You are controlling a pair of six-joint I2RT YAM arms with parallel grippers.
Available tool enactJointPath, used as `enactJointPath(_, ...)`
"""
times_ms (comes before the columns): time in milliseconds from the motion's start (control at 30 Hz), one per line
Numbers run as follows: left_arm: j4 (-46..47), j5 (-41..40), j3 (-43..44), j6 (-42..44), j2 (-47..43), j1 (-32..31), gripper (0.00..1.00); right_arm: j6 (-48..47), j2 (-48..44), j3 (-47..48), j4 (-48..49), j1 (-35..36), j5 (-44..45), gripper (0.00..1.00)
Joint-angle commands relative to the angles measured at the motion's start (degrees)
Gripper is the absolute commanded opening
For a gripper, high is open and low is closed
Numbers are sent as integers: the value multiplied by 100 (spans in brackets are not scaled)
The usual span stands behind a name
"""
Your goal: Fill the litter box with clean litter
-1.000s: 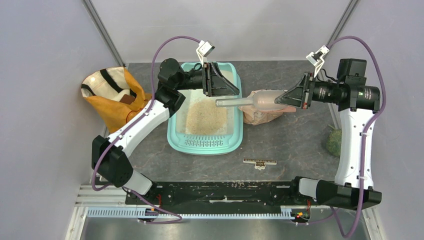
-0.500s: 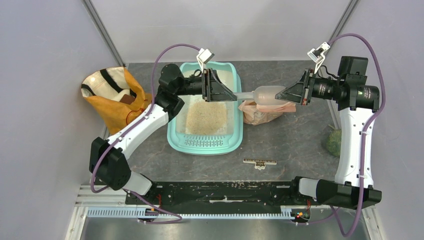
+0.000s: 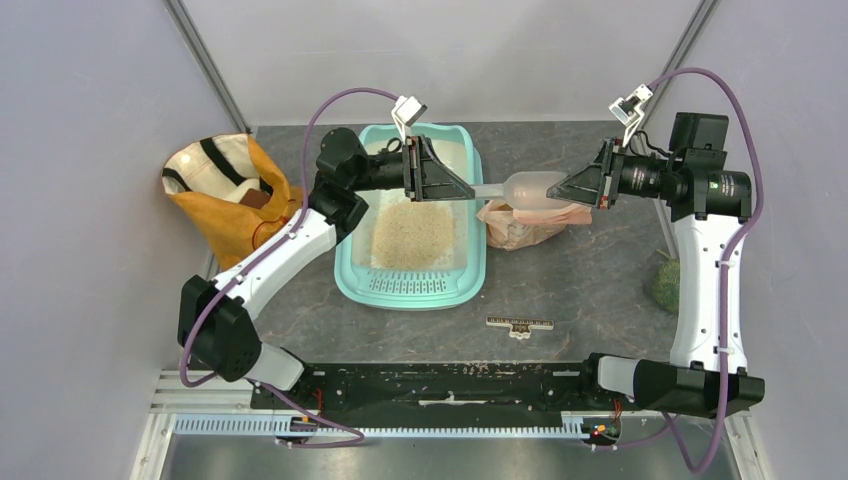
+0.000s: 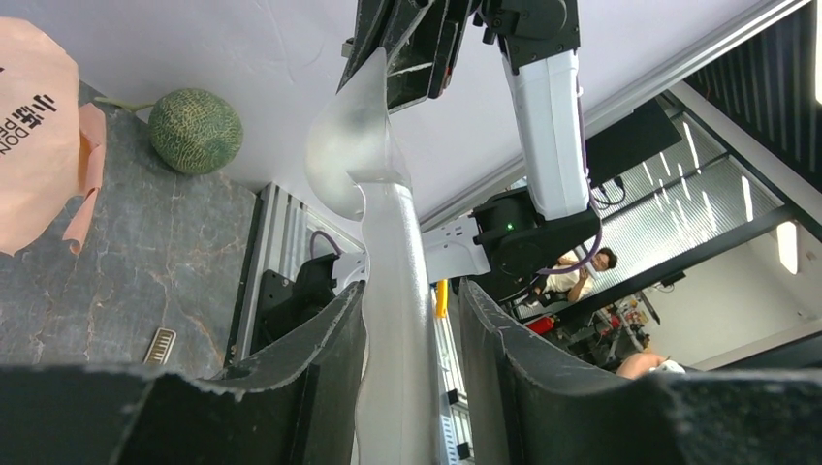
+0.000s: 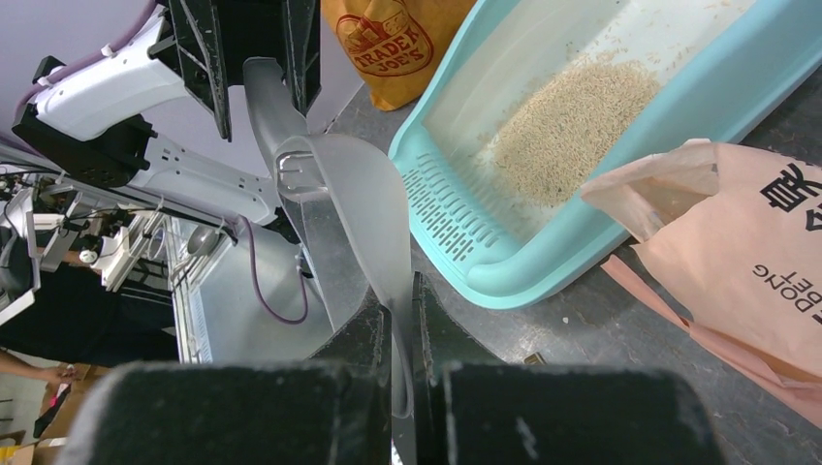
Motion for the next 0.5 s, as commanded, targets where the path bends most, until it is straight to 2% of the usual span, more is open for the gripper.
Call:
enactJointPath(0, 144, -86, -69, -201, -134, -25, 46, 114, -112, -42, 295, 28, -11, 0)
enactJointPath(267, 151, -108, -15, -229, -111, -52, 48, 254, -140, -126, 447, 90, 32, 0)
enactJointPath(433, 191, -92, 2, -225, -88, -112, 32, 263, -140, -126, 461, 117, 93, 0)
enactJointPath(467, 224, -75, 4, -228, -80, -113, 24, 265, -140, -120, 478, 122, 110, 0)
